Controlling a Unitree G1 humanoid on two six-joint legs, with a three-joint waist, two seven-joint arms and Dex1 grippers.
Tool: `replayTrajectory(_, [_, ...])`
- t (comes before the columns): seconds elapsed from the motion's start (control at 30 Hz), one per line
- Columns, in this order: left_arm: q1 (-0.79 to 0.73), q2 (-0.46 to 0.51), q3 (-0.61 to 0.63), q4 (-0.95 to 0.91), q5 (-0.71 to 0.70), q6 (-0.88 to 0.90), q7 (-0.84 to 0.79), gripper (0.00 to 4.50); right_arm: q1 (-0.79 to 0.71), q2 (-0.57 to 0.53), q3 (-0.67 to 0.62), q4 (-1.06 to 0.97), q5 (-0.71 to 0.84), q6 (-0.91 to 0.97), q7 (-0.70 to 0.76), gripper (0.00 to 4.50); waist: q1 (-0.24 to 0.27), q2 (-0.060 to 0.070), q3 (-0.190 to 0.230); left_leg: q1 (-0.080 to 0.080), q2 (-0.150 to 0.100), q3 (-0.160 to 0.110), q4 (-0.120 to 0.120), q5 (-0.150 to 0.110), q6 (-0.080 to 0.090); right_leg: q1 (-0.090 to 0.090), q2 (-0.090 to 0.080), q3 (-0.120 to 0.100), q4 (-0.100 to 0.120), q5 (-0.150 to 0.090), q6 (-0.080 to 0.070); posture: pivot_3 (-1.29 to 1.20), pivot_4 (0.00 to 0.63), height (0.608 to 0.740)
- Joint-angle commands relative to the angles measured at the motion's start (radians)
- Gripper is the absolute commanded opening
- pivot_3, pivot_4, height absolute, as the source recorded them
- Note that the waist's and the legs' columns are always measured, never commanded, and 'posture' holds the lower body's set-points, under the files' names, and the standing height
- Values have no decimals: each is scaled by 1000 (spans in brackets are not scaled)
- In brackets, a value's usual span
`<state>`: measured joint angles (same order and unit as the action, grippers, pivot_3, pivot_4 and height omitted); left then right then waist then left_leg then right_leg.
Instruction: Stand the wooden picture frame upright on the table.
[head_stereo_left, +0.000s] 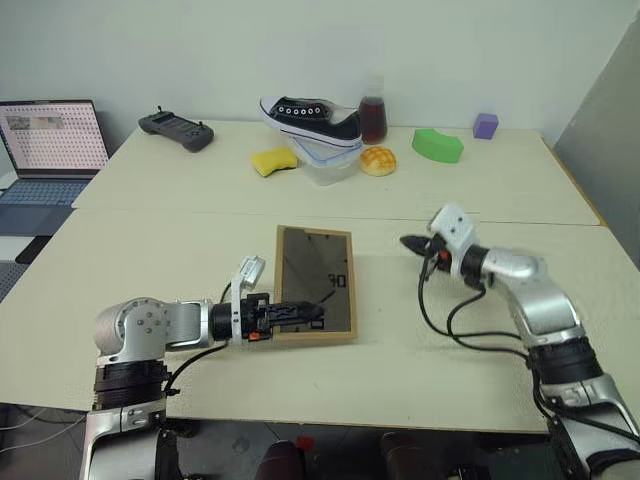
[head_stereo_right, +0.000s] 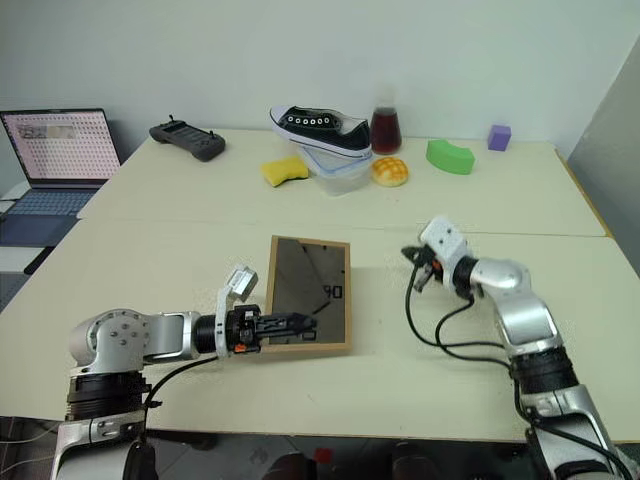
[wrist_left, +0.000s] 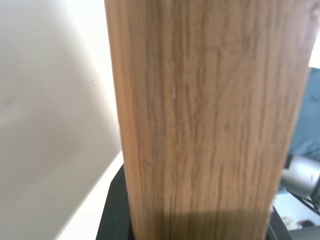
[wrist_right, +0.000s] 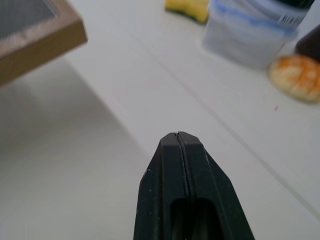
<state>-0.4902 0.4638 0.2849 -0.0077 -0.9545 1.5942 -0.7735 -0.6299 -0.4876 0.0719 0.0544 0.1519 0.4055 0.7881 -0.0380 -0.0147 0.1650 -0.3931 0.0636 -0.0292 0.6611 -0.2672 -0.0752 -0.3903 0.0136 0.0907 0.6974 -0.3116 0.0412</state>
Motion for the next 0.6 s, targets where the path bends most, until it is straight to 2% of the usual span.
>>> replayTrajectory(0.03, [-75,-6,52,-43,-54,-4,15,847,-93,35,-62,-134,218,185,76,629,0,0,0,0,0,0,0,0,0,0,0,0,0,0,0,0,150,740])
replayTrajectory(0.13, [-124,3,32,-37,-39,-53,18,847,-176,69,-85,-167,356,332,96,1269,0,0,1,-1,0,-1,0,0,0,0,0,-1,0,0,0,0,150,740])
replayTrajectory(0.23, [-149,16,0,-34,-18,-102,10,847,-229,103,-81,-162,426,410,89,1981,1,0,1,-1,0,-2,0,0,0,0,0,-2,-1,0,0,0,150,740])
replayTrajectory(0.27, [-153,19,-5,-32,-18,-112,8,847,-242,113,-73,-154,425,412,77,2116,0,0,1,-1,0,-2,0,0,0,0,0,-2,-1,0,0,0,150,740])
replayTrajectory(0.3, [-159,23,-12,-29,-17,-122,6,847,-259,130,-66,-138,421,413,60,2462,0,0,1,-1,0,-2,0,0,0,0,0,-2,-1,0,0,0,150,740])
replayTrajectory(0.4, [-162,31,-33,-30,-4,-168,4,847,-291,178,-40,-107,400,403,21,3135,-3,0,1,-2,0,-2,0,0,0,-1,0,-2,-1,0,0,0,150,740])
replayTrajectory(0.57, [-151,44,-52,-31,-1,-204,-5,847,-275,223,53,-129,338,377,-17,4328,-5,0,1,-7,0,-1,0,0,0,-8,0,-1,0,0,0,0,150,740])
replayTrajectory(0.6, [-150,46,-54,-33,-3,-207,-6,847,-267,223,67,-138,329,374,-20,4424,-5,0,1,-8,0,-1,0,0,0,-9,0,-1,1,0,0,0,150,740])
